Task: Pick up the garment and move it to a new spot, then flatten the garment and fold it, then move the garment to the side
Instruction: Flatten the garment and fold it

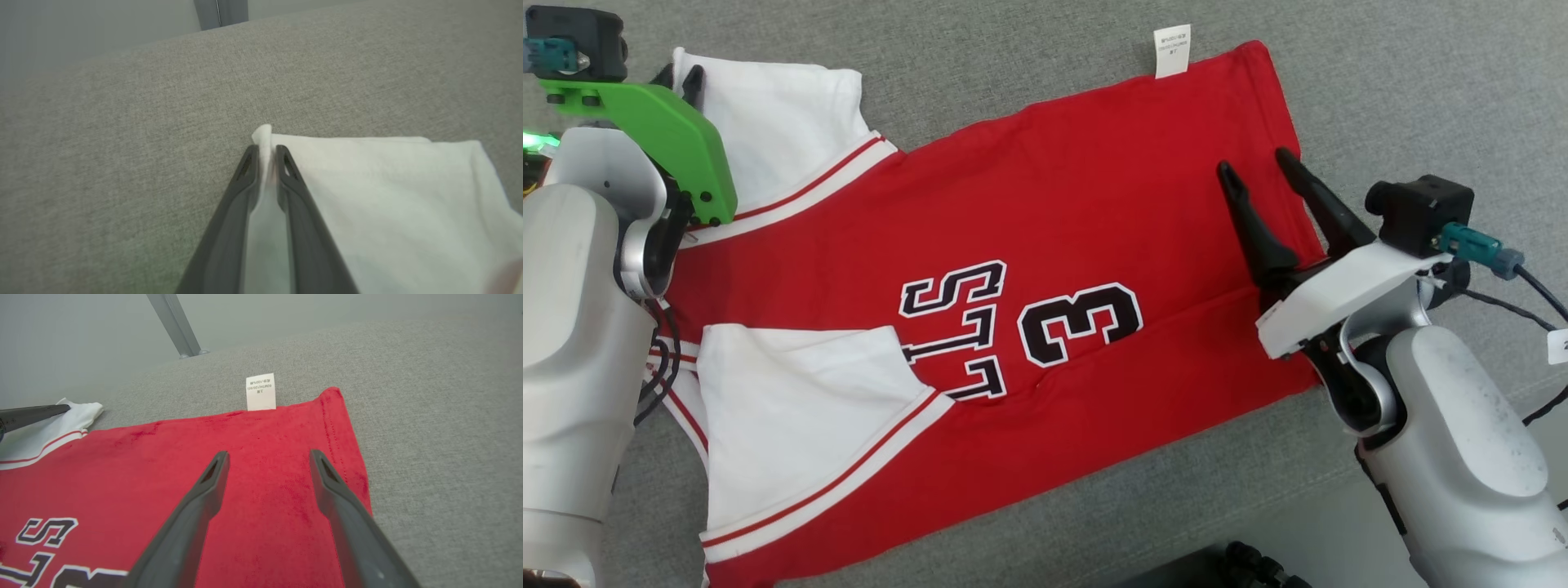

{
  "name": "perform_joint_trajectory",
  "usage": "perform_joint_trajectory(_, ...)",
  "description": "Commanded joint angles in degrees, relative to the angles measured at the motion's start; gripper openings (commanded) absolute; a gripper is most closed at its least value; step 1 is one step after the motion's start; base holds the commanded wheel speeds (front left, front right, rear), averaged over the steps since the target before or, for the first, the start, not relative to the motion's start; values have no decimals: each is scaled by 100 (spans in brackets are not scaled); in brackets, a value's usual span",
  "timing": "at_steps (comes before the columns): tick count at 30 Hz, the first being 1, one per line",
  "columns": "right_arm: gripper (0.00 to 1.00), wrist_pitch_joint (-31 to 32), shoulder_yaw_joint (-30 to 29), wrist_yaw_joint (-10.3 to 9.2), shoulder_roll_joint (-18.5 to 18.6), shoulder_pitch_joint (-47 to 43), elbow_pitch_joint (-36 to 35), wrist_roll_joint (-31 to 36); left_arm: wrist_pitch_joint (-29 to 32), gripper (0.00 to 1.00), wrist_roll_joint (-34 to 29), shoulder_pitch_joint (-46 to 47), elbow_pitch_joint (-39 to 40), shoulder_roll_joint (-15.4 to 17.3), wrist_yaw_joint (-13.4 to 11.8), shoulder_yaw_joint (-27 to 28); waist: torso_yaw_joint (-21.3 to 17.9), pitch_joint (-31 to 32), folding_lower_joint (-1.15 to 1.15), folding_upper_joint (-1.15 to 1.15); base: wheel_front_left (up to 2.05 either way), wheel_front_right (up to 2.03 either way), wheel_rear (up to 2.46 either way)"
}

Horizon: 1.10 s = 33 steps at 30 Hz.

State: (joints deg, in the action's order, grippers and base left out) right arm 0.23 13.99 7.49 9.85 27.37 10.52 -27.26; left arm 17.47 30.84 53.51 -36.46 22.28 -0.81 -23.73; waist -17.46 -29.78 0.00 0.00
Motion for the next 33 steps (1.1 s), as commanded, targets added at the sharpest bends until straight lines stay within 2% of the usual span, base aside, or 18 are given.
perform_joint_trajectory(1, 100, -21, -22, 0, 66, 128, 43, 97, -69, 0, -76, 69, -45, 23, 43, -13, 44, 39, 0, 0, 0, 0, 0)
perform_joint_trajectory(6, 100, 92, -33, -1, 352, 519, 379, 529, -385, 0, -73, 136, 25, -79, 159, -52, 215, 148, 0, 0, 0, 0, 0)
perform_joint_trajectory(16, 100, 609, -5, -1, 965, 1456, 1772, 950, -773, 0, 0, -114, 718, -245, 419, -234, 883, 303, 0, 0, 0, 0, 0)
perform_joint_trajectory(22, 100, 848, 82, -1, 1225, 1884, 2505, 1013, -754, 0, 32, -327, 1203, -274, 391, -332, 1154, 318, 0, 0, 0, 0, 0)
perform_joint_trajectory(27, 100, 1012, 392, -1, 1381, 2176, 2909, 809, -786, 0, 81, -501, 1490, -272, 339, -352, 1282, 301, 0, 0, 0, 0, 0)
perform_joint_trajectory(28, 97, 1028, 476, -1, 1407, 2224, 2964, 774, -794, 0, 94, -533, 1522, -273, 323, -346, 1298, 298, 0, 0, 0, 0, 0)
perform_joint_trajectory(29, 82, 1036, 557, -1, 1444, 2276, 3026, 725, -803, 0, 111, -563, 1559, -269, 318, -342, 1318, 292, 0, 0, 0, 0, 0)
perform_joint_trajectory(30, 60, 1055, 638, -1, 1467, 2318, 3081, 672, -804, 0, 123, -586, 1584, -264, 312, -339, 1334, 288, 0, 0, 0, 0, 0)
perform_joint_trajectory(31, 49, 1057, 707, -1, 1500, 2369, 3155, 597, -805, 0, 138, -615, 1616, -258, 295, -331, 1354, 286, 0, 0, 0, 0, 0)
perform_joint_trajectory(33, 38, 1070, 838, -1, 1549, 2442, 3269, 461, -833, 0, 159, -675, 1662, -254, 279, -319, 1384, 286, 0, 0, 0, 0, 0)
